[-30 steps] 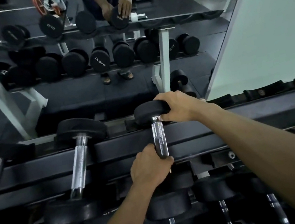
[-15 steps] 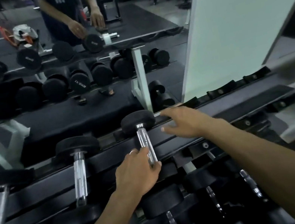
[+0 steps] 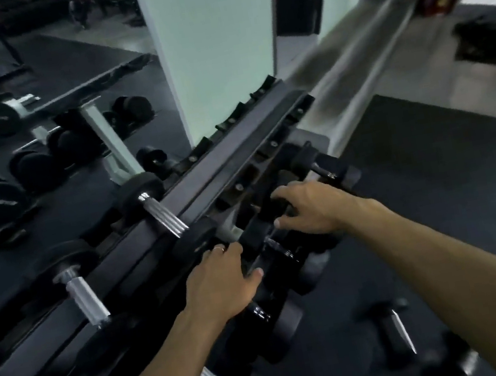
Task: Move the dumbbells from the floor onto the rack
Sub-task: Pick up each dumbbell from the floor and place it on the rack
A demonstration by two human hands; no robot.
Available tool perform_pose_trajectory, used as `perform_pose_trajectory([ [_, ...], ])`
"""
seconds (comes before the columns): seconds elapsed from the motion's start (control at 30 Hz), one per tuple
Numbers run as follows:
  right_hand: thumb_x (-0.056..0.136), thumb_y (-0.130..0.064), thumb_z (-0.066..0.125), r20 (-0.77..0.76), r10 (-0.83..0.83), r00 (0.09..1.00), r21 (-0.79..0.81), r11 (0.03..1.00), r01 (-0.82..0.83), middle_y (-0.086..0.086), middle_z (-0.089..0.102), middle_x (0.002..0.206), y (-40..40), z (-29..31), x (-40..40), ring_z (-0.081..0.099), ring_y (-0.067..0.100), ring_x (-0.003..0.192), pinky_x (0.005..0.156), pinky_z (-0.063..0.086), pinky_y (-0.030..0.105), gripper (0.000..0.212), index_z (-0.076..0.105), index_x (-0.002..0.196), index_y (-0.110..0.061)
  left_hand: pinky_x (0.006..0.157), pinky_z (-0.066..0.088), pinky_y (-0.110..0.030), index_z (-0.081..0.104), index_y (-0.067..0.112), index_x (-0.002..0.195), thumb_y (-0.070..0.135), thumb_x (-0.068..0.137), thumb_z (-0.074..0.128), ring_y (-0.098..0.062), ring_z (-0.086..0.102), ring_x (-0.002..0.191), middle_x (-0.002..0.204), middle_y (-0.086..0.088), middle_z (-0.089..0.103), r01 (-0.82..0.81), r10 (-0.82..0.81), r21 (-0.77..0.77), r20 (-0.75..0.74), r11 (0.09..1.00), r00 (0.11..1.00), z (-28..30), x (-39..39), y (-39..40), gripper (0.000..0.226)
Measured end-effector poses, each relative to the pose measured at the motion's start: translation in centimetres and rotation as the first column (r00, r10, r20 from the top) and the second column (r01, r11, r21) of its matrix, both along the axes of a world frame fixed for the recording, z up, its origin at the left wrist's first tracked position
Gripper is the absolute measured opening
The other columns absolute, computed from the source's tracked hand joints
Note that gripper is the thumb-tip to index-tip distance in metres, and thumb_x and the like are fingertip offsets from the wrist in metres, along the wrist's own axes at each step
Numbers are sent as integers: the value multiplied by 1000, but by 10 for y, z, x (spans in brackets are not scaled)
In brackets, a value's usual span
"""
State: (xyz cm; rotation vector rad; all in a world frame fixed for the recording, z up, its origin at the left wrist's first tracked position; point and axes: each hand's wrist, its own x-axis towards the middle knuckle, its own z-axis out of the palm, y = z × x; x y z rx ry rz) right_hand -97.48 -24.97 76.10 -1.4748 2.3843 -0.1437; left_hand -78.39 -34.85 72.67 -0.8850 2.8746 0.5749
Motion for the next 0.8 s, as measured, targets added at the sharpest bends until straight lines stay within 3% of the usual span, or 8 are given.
perform_pose_trajectory([
  [0.37,88,-51,58,108,-367,924,128,927,353,6,52,134,243,-68,-32,52,28,124,100,44,40,66,37,145,-23,89,45,-36,48,23,131,57,89,52,-20,49,121,126,1,53,352,-354,39,130,935,926,-45,-77,187,54],
  [0.57,86,-52,58,154,-405,901,186,908,376,7,53,135,364,-138,-72,53,29,122,98,46,42,67,38,144,-24,89,47,-37,45,23,134,56,91,50,-19,49,121,127,2,52,425,-437,101,218,899,873,-105,-117,309,55],
  [0.8,88,-46,58,239,-413,879,263,899,351,7,56,131,445,-260,-101,54,30,119,93,46,38,60,43,140,-20,89,48,-37,49,20,130,54,91,51,-21,52,118,125,-1,55,449,-491,199,402,871,773,-226,-126,395,52],
])
